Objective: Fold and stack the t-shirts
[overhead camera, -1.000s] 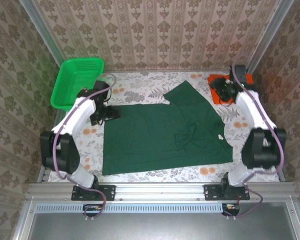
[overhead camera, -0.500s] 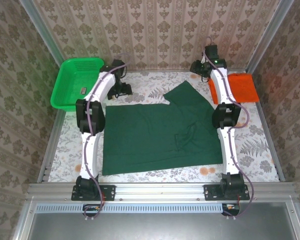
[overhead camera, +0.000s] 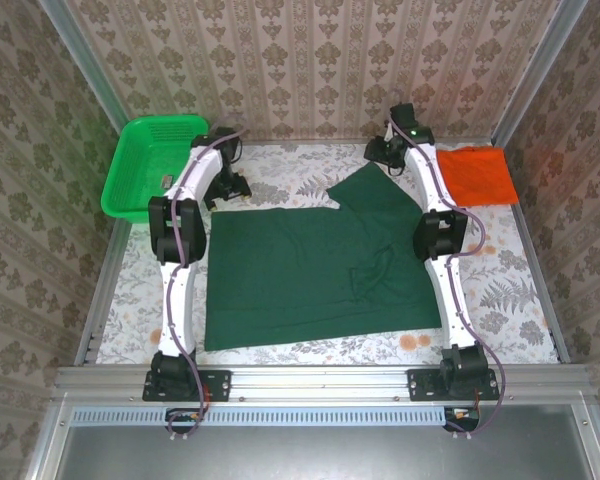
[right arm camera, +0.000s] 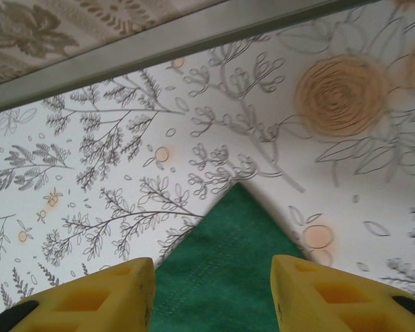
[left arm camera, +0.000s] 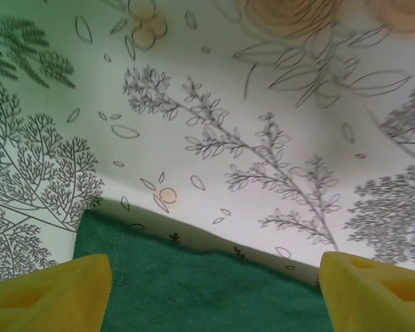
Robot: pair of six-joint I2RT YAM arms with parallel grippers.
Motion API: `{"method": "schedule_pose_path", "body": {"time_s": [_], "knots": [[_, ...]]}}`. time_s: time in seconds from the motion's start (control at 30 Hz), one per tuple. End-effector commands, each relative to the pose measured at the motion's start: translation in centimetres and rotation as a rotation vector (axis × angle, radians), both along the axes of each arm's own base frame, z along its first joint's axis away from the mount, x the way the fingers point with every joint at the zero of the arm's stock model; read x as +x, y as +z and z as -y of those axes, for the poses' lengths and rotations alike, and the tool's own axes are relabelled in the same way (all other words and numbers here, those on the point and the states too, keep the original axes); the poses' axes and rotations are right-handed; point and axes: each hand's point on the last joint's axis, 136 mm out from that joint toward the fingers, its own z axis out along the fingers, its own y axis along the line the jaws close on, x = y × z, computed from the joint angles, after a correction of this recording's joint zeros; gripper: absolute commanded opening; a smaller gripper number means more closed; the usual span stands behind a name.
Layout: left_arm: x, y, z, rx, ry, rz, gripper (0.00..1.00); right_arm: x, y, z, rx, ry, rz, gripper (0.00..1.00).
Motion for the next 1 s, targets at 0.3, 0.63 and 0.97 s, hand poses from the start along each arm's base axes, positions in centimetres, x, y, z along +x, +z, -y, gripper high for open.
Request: {"method": "schedule_pose_path", "body": {"time_s": [0.3, 0.63, 0.97], "knots": [[-2.1, -2.2, -0.5, -0.056, 0.077, -0.070, 0.79, -1.8, -5.3, 0.4, -0.060, -0.019, -0.134, 0.49], [-1.6, -1.9, -0.7, -0.075, 0.072, -0.043, 0.77, -1.2, -3.4, 0.1, -0.031, -0.022, -0.090, 0.49], [-0.8, 0.3, -0.9, 0.044, 0.073, 0.042, 0.75, 0.9, 0.3, 1.6, -0.009, -0.098, 0.024, 0.53]]}}
